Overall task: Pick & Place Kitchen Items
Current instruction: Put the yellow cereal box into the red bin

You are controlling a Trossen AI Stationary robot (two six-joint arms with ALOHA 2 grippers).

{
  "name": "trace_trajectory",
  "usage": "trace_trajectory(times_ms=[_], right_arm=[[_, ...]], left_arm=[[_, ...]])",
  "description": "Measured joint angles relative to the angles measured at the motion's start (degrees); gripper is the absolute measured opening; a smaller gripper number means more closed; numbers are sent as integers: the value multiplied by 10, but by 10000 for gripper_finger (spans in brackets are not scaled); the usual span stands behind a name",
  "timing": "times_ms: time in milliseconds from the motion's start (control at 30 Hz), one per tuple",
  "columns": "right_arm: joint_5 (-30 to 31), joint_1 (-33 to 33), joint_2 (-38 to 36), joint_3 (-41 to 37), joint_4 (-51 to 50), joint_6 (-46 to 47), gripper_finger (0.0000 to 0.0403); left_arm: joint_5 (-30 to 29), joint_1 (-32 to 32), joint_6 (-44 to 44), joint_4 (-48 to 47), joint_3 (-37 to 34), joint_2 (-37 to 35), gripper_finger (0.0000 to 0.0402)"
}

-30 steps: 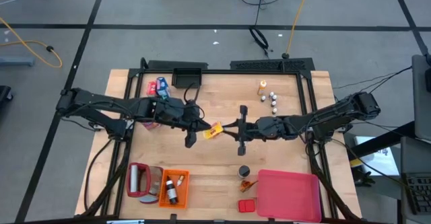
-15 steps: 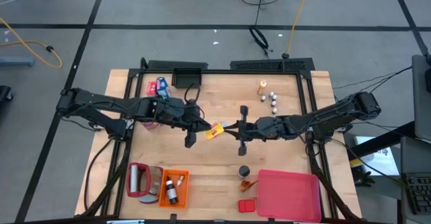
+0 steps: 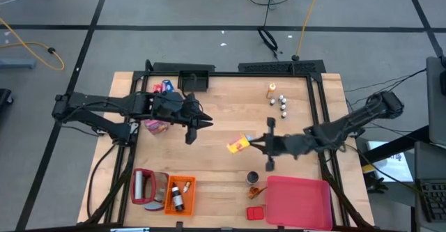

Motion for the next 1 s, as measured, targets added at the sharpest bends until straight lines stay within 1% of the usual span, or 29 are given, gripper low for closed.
trace_trajectory(times_ms=[133,300,500,633,700,767,900,1000], right_arm=[[54,71,-19,0,-36,47,0],[133,169,-25,0,-65,110,0],[245,291,-9,0,-94,217,0],[313,357,8,0,-113,287,0],[343,380,22,0,-143,338,0],[358,394,36,0,-176,396,0],[375,411,60,0,-226,493,0],[374,422,71,-1,-240,531,0]], left_arm=[[0,1,0,0,0,0,95],[0,1,0,0,0,0,95],[0,1,0,0,0,0,95],[0,1,0,0,0,0,95],[0,1,0,0,0,0,95],[0,1,0,0,0,0,95],[-1,1,0,0,0,0,95],[-1,1,0,0,0,0,95]])
